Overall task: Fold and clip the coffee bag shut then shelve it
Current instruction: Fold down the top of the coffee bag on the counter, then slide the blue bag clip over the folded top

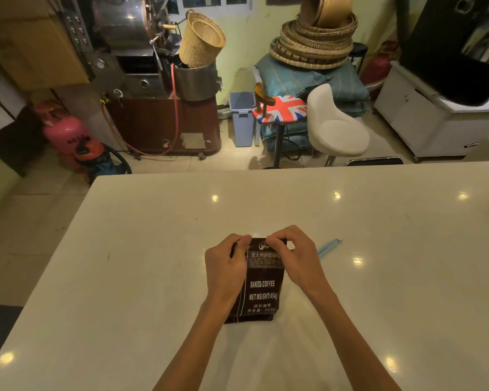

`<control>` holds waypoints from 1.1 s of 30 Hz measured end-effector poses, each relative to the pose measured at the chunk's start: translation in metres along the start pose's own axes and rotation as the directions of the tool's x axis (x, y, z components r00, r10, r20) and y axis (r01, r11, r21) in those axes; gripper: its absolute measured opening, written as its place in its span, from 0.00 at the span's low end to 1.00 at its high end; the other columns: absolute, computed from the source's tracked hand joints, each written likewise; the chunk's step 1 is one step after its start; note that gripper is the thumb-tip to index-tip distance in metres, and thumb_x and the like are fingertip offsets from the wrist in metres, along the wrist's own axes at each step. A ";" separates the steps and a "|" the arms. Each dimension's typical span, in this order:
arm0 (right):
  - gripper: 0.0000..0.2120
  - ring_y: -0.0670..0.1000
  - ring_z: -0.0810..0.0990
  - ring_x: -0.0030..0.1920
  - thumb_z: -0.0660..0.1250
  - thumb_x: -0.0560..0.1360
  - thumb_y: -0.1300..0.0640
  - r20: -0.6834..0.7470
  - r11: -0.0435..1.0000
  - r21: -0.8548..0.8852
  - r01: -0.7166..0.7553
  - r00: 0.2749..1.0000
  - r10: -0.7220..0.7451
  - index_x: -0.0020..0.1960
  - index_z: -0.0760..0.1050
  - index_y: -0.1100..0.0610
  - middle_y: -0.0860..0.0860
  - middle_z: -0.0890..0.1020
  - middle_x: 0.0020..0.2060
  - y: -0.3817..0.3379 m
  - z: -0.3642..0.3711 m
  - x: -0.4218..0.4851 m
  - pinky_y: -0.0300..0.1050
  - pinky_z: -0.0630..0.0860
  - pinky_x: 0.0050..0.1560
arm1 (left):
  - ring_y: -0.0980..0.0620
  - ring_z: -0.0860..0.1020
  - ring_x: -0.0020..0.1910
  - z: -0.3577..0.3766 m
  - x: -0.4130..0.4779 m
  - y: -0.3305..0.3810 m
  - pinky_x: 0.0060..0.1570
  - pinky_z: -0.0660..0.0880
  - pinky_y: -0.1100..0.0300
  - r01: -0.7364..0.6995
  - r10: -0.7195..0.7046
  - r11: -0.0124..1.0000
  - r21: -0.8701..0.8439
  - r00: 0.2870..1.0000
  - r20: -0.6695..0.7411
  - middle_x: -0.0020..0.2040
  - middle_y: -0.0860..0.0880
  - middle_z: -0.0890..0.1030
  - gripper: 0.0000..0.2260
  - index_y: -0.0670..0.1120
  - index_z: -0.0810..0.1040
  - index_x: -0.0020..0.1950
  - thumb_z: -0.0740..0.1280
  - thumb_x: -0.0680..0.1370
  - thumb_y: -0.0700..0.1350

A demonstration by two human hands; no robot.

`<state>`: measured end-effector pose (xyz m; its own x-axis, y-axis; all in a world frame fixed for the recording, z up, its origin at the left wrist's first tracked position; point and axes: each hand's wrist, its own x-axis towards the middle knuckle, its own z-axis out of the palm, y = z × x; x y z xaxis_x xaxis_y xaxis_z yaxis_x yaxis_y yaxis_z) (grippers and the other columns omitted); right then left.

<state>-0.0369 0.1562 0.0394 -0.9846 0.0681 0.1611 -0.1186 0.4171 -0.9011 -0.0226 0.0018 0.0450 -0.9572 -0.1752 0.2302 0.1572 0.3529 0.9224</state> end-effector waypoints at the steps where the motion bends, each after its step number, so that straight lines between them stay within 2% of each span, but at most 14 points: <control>1: 0.11 0.42 0.78 0.46 0.70 0.75 0.55 0.002 1.000 0.001 -0.013 1.000 0.013 0.39 0.76 0.41 0.43 0.80 0.40 0.003 -0.005 -0.001 0.45 0.77 0.47 | 0.65 0.81 0.38 0.001 -0.001 0.001 0.34 0.73 0.76 -0.006 0.006 1.000 0.009 1.000 0.015 0.37 0.69 0.82 0.09 0.56 0.79 0.42 0.66 0.80 0.45; 6: 0.09 0.39 0.79 0.45 0.69 0.77 0.56 -0.103 0.983 0.087 -0.160 0.980 0.168 0.40 0.78 0.45 0.46 0.82 0.42 0.014 -0.012 -0.010 0.43 0.77 0.52 | 0.64 0.82 0.38 0.013 -0.012 0.001 0.34 0.74 0.75 -0.009 0.009 1.000 0.004 1.000 0.025 0.38 0.67 0.83 0.11 0.59 0.79 0.41 0.67 0.80 0.45; 8: 0.08 0.43 0.81 0.45 0.64 0.80 0.49 -0.092 0.933 0.217 -0.289 0.945 0.314 0.44 0.78 0.48 0.50 0.83 0.44 0.012 0.003 -0.018 0.40 0.78 0.46 | 0.64 0.81 0.35 0.018 -0.014 -0.001 0.33 0.73 0.75 0.038 -0.039 0.999 -0.037 0.999 -0.009 0.37 0.64 0.83 0.12 0.58 0.78 0.39 0.66 0.81 0.44; 10: 0.15 0.41 0.83 0.40 0.59 0.80 0.41 -0.017 0.873 0.302 -0.382 0.914 0.405 0.48 0.77 0.50 0.50 0.83 0.43 0.009 0.020 -0.025 0.32 0.76 0.37 | 0.64 0.80 0.33 0.022 -0.015 -0.003 0.33 0.73 0.74 0.082 -0.085 0.993 -0.081 0.995 -0.044 0.37 0.61 0.83 0.12 0.57 0.79 0.39 0.66 0.81 0.45; 13: 0.21 0.38 0.79 0.32 0.57 0.80 0.38 -0.137 0.924 0.244 -0.295 0.933 0.334 0.41 0.75 0.53 0.49 0.82 0.35 0.001 0.024 -0.019 0.30 0.73 0.32 | 0.63 0.81 0.35 0.026 -0.014 -0.001 0.34 0.74 0.73 0.139 -0.143 0.980 -0.142 0.990 -0.018 0.38 0.59 0.84 0.11 0.55 0.79 0.41 0.63 0.82 0.48; 16: 0.26 0.45 0.71 0.28 0.52 0.81 0.39 -0.304 0.946 0.204 -0.253 0.902 0.306 0.32 0.66 0.55 0.51 0.73 0.28 0.001 0.016 -0.006 0.41 0.70 0.31 | 0.63 0.80 0.34 0.036 -0.012 0.003 0.35 0.75 0.72 0.170 -0.168 0.964 -0.206 0.985 0.029 0.36 0.60 0.83 0.14 0.54 0.78 0.42 0.58 0.84 0.51; 19: 0.28 0.48 0.75 0.31 0.48 0.81 0.36 -0.084 0.911 0.258 -0.322 0.932 0.353 0.31 0.67 0.53 0.48 0.76 0.27 0.006 0.016 0.004 0.44 0.72 0.35 | 0.62 0.80 0.34 0.029 -0.006 -0.006 0.36 0.76 0.70 0.189 -0.188 0.967 -0.172 0.982 0.024 0.35 0.55 0.82 0.15 0.53 0.76 0.43 0.55 0.85 0.51; 21: 0.27 0.48 0.82 0.39 0.48 0.82 0.39 0.103 0.935 0.133 -0.329 0.943 0.317 0.37 0.78 0.49 0.46 0.83 0.35 0.018 0.003 0.009 0.42 0.76 0.43 | 0.62 0.79 0.34 0.011 -0.002 -0.024 0.35 0.76 0.69 0.198 -0.201 0.972 -0.129 0.980 -0.010 0.36 0.52 0.80 0.15 0.51 0.75 0.42 0.54 0.85 0.49; 23: 0.16 0.51 0.81 0.53 0.57 0.83 0.47 0.119 0.960 -0.214 -0.181 0.971 0.209 0.53 0.82 0.50 0.47 0.85 0.48 0.047 -0.029 0.019 0.45 0.75 0.53 | 0.62 0.79 0.36 -0.009 0.001 -0.043 0.37 0.76 0.67 0.207 -0.209 0.974 -0.097 0.978 -0.012 0.40 0.50 0.81 0.13 0.51 0.75 0.45 0.55 0.85 0.48; 24: 0.12 0.53 0.78 0.59 0.62 0.81 0.50 0.158 0.889 -0.449 -0.090 0.971 0.178 0.59 0.80 0.50 0.48 0.83 0.54 0.064 -0.048 0.025 0.47 0.74 0.58 | 0.63 0.79 0.37 -0.016 0.002 -0.050 0.38 0.75 0.66 0.208 -0.209 0.974 -0.087 0.978 -0.003 0.42 0.50 0.81 0.12 0.52 0.75 0.47 0.55 0.85 0.48; 26: 0.17 0.55 0.71 0.66 0.68 0.76 0.54 0.266 0.697 -0.717 0.017 0.931 0.250 0.65 0.78 0.48 0.47 0.79 0.64 0.094 -0.079 0.031 0.47 0.69 0.64 | 0.65 0.80 0.39 -0.022 0.004 -0.059 0.36 0.77 0.67 0.213 -0.212 0.972 -0.095 0.977 0.021 0.45 0.50 0.80 0.08 0.51 0.74 0.51 0.56 0.84 0.50; 28: 0.17 0.55 0.70 0.68 0.71 0.74 0.53 0.308 0.661 -0.748 0.059 0.913 0.267 0.63 0.79 0.48 0.45 0.78 0.65 0.109 -0.090 0.028 0.46 0.67 0.65 | 0.62 0.82 0.37 -0.022 0.006 -0.065 0.33 0.79 0.65 0.229 -0.224 0.966 -0.119 0.973 0.053 0.44 0.50 0.79 0.06 0.50 0.71 0.56 0.56 0.84 0.49; 31: 0.09 0.55 0.75 0.60 0.73 0.74 0.52 0.278 0.641 -0.755 0.140 0.953 0.120 0.54 0.82 0.50 0.46 0.83 0.54 0.113 -0.088 0.017 0.47 0.65 0.59 | 0.55 0.83 0.36 -0.019 0.009 -0.069 0.35 0.81 0.56 0.275 -0.257 0.949 -0.155 0.958 0.125 0.42 0.47 0.80 0.05 0.56 0.66 0.57 0.54 0.85 0.45; 33: 0.05 0.56 0.79 0.52 0.71 0.76 0.56 0.172 0.734 -0.673 0.090 0.984 0.036 0.51 0.81 0.51 0.49 0.83 0.47 0.103 -0.082 0.009 0.47 0.68 0.52 | 0.52 0.82 0.39 -0.016 0.009 -0.068 0.37 0.82 0.53 0.249 -0.224 0.961 -0.118 0.955 0.193 0.45 0.49 0.79 0.08 0.57 0.65 0.54 0.54 0.86 0.43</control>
<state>-0.0476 0.2743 -0.0186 -0.9957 -0.0734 0.0568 -0.0894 0.9223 -0.3761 -0.0383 -0.0387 -0.0104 -0.9965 -0.0687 -0.0465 -0.0587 0.1870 0.9806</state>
